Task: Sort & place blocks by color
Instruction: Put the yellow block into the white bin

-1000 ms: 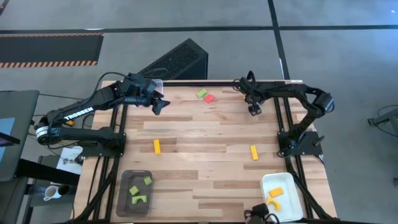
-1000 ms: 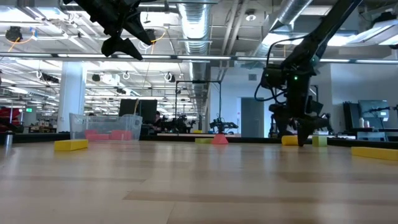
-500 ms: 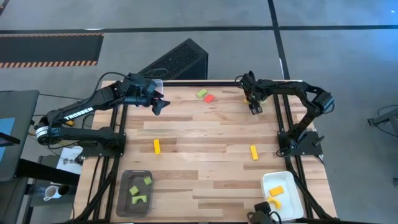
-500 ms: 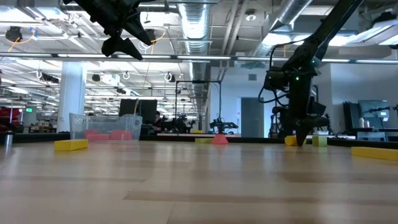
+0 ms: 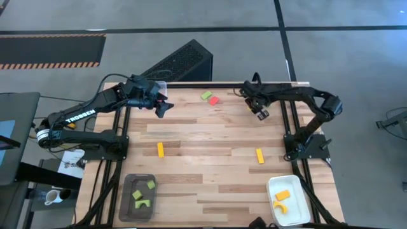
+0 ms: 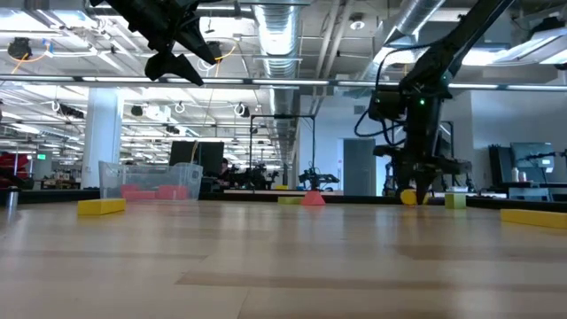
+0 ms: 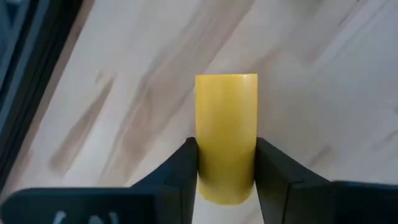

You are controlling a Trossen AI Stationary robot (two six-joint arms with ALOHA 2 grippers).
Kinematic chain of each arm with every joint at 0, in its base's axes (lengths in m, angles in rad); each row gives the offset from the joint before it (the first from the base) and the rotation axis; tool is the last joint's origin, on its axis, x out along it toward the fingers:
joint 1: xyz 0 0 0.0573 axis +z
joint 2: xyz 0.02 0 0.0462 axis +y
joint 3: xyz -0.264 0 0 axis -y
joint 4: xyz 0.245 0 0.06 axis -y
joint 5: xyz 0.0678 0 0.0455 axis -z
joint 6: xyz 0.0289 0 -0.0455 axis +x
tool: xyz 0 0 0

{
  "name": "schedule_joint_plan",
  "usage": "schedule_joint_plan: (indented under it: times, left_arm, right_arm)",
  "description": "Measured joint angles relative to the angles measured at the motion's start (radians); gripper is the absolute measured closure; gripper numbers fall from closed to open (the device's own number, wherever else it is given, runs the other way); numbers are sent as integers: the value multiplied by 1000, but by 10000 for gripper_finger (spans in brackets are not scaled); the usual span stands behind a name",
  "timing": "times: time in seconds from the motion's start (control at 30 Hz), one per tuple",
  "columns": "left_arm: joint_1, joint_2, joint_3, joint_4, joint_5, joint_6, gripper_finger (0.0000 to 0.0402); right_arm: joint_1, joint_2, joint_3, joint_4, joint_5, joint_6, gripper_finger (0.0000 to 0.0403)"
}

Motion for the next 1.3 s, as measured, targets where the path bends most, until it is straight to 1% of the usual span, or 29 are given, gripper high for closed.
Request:
schedule_joint_plan:
  times: [0.07,0.13,0.27,0.4,0.5,0.57,0.67,0.8,1.03,1.13,1.17,1.3]
  left_arm:
    - [0,0,0,-4,1,0,127]
    - [0,0,0,-15,1,0,127]
    - [-4,0,0,-29,5,5,127]
    - [-10,0,0,-32,9,15,127]
    - [-10,0,0,-29,9,22,127]
    - [-10,0,0,-29,9,22,127]
    - [-10,0,0,-17,20,22,127]
    - [-10,0,0,23,50,23,127]
    - [-10,0,0,65,52,19,127]
    - [-10,0,0,68,51,17,127]
    - [-10,0,0,73,49,13,127]
    - [-10,0,0,81,44,5,127]
  right_arm:
    - [26,-27,0,-8,0,-50,252]
    - [55,-66,0,-16,0,-133,245]
    - [150,-166,0,-40,-41,-318,252]
    - [291,-281,0,-101,-90,-392,266]
    - [412,-363,0,-153,-117,-421,267]
    - [502,-409,0,-192,-156,-434,263]
    - [652,-463,0,-281,-235,-373,262]
    - [873,-508,0,-336,-337,-223,267]
    - [1239,-514,0,-337,-411,126,265]
    - [1358,-486,-3,-335,-464,232,264]
    - [1393,-480,-7,-336,-497,262,264]
    - [1503,-419,-10,-324,-607,355,263]
